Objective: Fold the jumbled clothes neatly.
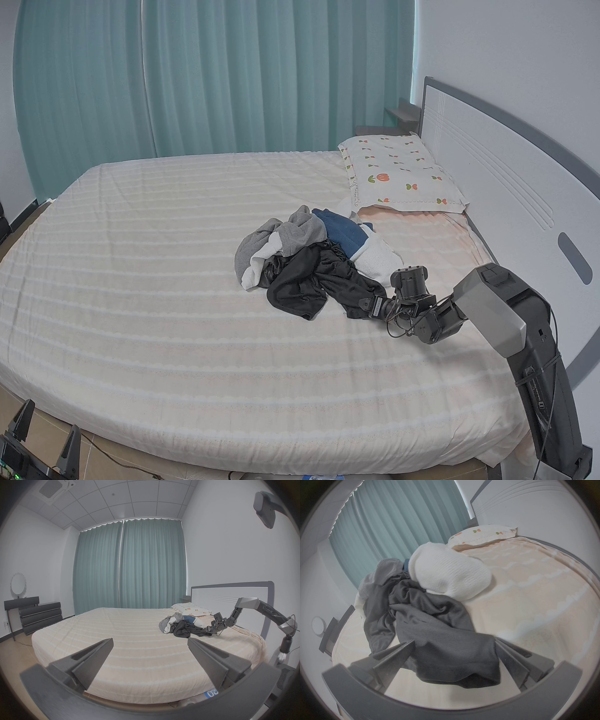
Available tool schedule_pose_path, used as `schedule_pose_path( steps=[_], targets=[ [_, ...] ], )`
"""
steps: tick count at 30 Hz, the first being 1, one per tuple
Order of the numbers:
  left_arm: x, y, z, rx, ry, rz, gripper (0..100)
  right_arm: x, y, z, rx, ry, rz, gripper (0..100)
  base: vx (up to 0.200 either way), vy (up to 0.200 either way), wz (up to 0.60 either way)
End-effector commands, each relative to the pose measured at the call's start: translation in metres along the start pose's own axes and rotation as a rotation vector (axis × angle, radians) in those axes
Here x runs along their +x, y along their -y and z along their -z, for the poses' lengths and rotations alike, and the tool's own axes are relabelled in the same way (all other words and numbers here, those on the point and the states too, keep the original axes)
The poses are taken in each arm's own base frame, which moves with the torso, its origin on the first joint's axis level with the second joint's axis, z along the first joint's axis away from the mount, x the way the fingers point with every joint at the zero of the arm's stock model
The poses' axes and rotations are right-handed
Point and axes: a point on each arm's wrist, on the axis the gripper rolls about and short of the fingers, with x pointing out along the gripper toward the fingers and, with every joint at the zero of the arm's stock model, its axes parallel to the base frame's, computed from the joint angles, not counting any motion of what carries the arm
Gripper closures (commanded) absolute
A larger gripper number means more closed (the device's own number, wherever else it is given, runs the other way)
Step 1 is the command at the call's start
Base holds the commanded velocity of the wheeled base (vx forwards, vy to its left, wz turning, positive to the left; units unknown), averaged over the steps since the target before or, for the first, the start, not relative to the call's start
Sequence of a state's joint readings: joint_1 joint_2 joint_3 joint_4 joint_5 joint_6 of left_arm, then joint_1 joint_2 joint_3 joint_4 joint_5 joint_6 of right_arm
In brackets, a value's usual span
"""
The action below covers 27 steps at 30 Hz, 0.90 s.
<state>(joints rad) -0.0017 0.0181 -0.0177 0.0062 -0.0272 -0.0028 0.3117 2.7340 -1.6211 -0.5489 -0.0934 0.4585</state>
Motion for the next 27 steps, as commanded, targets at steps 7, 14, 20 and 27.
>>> schedule_pose_path(
  steps=[7, 14, 20, 27],
  targets=[
    [0.0, 0.0, 0.005, -0.002, -0.004, 0.0, 0, 0.004, -0.006, 0.004, -0.001, 0.011, -0.02, 100, 0.0, 0.0, 0.0],
    [0.0, 0.0, 0.005, 0.003, -0.003, -0.001, 0, -0.036, -0.019, -0.024, 0.16, 0.036, -0.063, 100, 0.0, 0.0, 0.0],
    [0.0, 0.0, 0.005, 0.006, -0.003, 0.002, 0, -0.112, -0.026, -0.029, 0.179, 0.074, -0.205, 100, 0.0, 0.0, 0.0],
    [-0.014, 0.001, -0.043, -0.086, 0.237, 0.023, 0, -0.201, -0.016, 0.005, 0.189, 0.12, -0.319, 100, 0.0, 0.0, 0.0]
  ],
)
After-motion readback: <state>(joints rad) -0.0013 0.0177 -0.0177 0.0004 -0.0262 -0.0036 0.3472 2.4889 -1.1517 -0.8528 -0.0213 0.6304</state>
